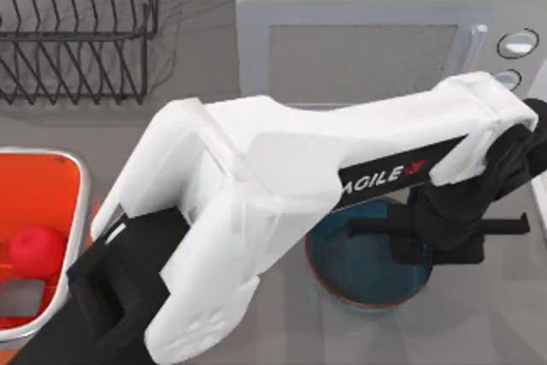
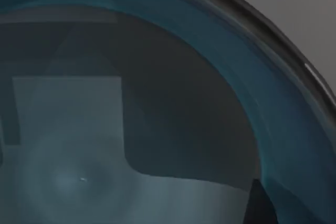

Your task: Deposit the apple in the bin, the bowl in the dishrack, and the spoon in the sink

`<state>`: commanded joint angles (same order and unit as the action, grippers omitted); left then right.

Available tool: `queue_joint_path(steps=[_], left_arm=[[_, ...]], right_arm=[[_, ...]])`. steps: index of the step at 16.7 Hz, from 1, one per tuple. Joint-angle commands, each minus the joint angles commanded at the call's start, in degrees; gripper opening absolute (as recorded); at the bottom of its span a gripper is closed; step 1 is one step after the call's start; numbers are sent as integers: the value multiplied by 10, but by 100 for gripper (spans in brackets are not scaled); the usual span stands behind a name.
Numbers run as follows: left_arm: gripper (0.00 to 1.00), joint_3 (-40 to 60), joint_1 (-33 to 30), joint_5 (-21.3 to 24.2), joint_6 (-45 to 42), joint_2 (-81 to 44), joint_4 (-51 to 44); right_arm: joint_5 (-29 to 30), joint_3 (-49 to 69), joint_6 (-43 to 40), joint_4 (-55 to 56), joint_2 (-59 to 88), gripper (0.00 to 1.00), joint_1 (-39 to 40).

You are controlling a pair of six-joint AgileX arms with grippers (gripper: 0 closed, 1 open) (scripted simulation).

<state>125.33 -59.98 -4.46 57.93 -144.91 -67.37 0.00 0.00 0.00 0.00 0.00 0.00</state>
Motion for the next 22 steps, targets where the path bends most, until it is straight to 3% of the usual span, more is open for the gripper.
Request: queue_joint_path(steps=[11,22], left_arm=[[0,20,-2,0,0,-5,-21],[0,384,-3,1,1,-85,-292]], right_arm=[[0,0,0,0,0,100,0],[0,0,0,0,0,100,0]])
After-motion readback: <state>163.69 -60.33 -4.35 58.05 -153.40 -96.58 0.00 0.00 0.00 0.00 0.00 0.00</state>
